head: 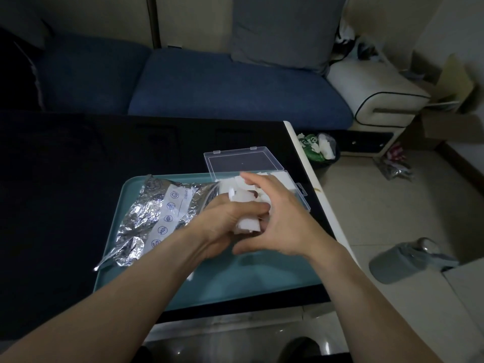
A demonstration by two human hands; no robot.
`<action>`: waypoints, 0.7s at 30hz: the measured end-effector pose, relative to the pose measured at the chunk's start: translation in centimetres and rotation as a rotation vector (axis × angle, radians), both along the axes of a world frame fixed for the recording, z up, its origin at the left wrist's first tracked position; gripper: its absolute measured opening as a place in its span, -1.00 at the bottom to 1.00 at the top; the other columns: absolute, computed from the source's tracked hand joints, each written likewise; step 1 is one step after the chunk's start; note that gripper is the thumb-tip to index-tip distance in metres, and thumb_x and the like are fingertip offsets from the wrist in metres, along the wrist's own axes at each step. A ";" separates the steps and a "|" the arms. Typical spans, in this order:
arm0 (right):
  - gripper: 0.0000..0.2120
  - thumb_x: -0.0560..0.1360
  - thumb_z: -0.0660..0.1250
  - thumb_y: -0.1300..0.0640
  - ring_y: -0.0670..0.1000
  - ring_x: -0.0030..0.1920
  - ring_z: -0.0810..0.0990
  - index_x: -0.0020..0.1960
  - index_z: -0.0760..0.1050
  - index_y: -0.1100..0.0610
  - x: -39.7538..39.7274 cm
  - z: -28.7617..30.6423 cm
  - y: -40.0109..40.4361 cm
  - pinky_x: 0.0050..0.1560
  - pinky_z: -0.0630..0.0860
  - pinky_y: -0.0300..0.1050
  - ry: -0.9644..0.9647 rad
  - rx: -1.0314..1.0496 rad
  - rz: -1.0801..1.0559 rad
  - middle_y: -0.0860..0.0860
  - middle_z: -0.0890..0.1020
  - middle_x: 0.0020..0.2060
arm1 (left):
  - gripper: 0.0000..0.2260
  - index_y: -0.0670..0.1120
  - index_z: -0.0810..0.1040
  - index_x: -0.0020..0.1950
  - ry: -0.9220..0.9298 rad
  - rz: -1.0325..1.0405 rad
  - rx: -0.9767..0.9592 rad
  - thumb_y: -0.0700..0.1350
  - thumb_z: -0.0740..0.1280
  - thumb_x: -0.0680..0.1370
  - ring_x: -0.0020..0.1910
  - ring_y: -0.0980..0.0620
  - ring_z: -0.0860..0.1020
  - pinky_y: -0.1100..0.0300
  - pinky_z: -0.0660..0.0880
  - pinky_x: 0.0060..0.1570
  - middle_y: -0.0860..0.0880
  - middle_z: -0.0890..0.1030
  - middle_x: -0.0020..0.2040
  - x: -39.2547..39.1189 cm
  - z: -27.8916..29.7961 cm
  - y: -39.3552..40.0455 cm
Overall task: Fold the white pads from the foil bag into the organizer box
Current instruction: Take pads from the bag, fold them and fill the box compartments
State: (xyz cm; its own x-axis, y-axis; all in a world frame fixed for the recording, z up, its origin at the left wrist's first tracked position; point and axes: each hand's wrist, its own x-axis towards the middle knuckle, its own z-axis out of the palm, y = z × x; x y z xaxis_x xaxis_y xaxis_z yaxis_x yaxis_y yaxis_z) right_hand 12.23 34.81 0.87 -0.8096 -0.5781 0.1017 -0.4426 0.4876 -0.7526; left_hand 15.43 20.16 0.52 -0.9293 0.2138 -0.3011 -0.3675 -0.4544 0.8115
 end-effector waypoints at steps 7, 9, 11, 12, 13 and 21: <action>0.03 0.08 0.73 -0.10 -0.24 0.31 0.41 0.45 0.35 -0.17 0.4 0.3 0.2 0.22 0.44 -0.33 -0.022 0.094 0.017 -0.23 0.42 0.30 | -0.57 -0.17 0.48 0.20 -0.043 -0.044 -0.028 -0.28 0.43 0.34 -0.41 0.02 0.38 0.22 0.33 -0.45 -0.17 0.38 -0.24 -0.2 0.1 0.4; 0.02 0.15 0.71 -0.09 -0.27 0.36 0.36 0.49 0.27 -0.23 0.5 0.8 0.7 0.21 0.37 -0.40 -0.086 0.102 0.060 -0.27 0.39 0.36 | -0.58 -0.20 0.50 0.14 -0.010 -0.010 -0.241 -0.25 0.43 0.30 -0.41 0.03 0.35 0.17 0.28 -0.39 -0.14 0.38 -0.29 -0.3 -0.1 0.4; -0.21 0.31 0.64 0.05 -0.23 0.37 0.41 0.45 0.38 -0.15 0.5 1.2 1.2 0.28 0.37 -0.30 -0.134 0.015 0.099 -0.20 0.47 0.34 | -0.59 -0.24 0.51 0.10 0.019 -0.027 -0.400 -0.24 0.40 0.26 -0.41 0.02 0.40 0.14 0.33 -0.35 -0.07 0.46 -0.38 -0.2 -0.3 0.3; -0.35 0.37 0.58 0.14 -0.18 0.37 0.45 0.40 0.46 -0.09 0.5 1.5 1.4 0.33 0.38 -0.22 -0.167 -0.051 0.122 -0.16 0.51 0.33 | -0.57 -0.29 0.50 0.11 0.033 -0.073 -0.444 -0.23 0.36 0.25 -0.44 0.03 0.39 0.16 0.31 -0.39 -0.06 0.45 -0.41 -0.1 -0.4 0.3; -0.46 0.39 0.50 0.20 -0.13 0.37 0.47 0.34 0.52 -0.03 0.4 1.8 1.5 0.36 0.39 -0.14 -0.200 -0.112 0.144 -0.11 0.53 0.32 | -0.55 -0.33 0.49 0.13 0.040 -0.121 -0.464 -0.23 0.33 0.26 -0.48 0.05 0.34 0.18 0.26 -0.42 -0.06 0.40 -0.42 0.0 -0.4 0.3; -0.93 0.47 0.51 0.11 -0.10 0.22 0.60 -0.08 0.68 -0.04 -0.1 1.3 1.4 0.33 0.43 0.26 -0.214 -0.139 0.109 -0.11 0.69 0.08 | -0.80 -0.03 0.57 -0.24 0.041 -0.517 -0.388 -0.31 0.28 0.28 -0.44 0.05 0.24 0.26 0.16 -0.47 -0.10 0.26 -0.35 0.7 0.4 -1.0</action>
